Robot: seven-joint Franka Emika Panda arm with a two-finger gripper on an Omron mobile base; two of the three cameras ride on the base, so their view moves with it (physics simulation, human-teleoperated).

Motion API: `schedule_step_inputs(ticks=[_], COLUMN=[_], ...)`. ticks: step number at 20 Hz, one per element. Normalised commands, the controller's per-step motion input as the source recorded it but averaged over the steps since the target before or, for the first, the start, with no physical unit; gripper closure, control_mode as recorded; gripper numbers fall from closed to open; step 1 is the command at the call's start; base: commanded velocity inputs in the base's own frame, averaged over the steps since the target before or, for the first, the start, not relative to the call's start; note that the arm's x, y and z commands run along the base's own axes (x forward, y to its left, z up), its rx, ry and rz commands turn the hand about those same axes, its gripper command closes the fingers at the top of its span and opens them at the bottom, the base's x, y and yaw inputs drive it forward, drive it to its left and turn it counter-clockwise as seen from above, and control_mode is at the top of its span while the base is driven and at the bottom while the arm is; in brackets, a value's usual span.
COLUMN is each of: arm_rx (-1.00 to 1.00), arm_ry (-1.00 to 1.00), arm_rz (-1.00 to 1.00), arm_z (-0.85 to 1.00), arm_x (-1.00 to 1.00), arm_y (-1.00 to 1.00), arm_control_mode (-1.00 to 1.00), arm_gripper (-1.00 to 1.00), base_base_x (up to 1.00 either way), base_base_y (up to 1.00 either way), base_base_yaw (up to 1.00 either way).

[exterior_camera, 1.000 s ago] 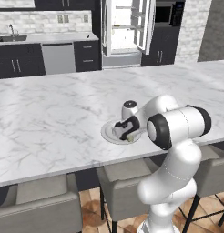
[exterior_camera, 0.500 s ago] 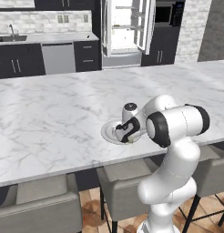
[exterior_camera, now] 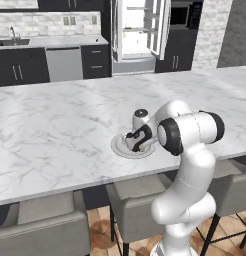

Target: Retrieve the butter from the fridge and place it on a plate on the dining table. Then retrieve the butter knife by the fridge and place it near the plate.

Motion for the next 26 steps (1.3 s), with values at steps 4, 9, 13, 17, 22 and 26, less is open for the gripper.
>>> schedule_step_inputs(ticks=[4, 9, 13, 17, 22, 26], arm_rx=[-0.04, -0.04, 0.00, 0.00, 0.00, 0.00], arm_ry=[0.00, 0.00, 0.02, 0.01, 0.00, 0.00], arm_rz=[-0.06, -0.03, 0.00, 0.00, 0.00, 0.00], arm_z=[0.00, 0.00, -0.17, -0.37, -0.28, -0.14], arm_x=[0.49, 0.33, 0.00, 0.00, 0.00, 0.00], arm_y=[0.01, 0.10, 0.01, 0.03, 0.00, 0.00], arm_control_mode=[-1.00, -1.00, -1.00, -1.00, -1.00, -1.00], arm_gripper=[1.00, 1.00, 1.00, 1.00, 1.00, -1.00], base_base_x=[0.00, 0.00, 0.00, 0.00, 0.00, 0.00], base_base_y=[0.00, 0.00, 0.00, 0.00, 0.00, 0.00], base_base_yaw=[0.00, 0.00, 0.00, 0.00, 0.00, 0.00])
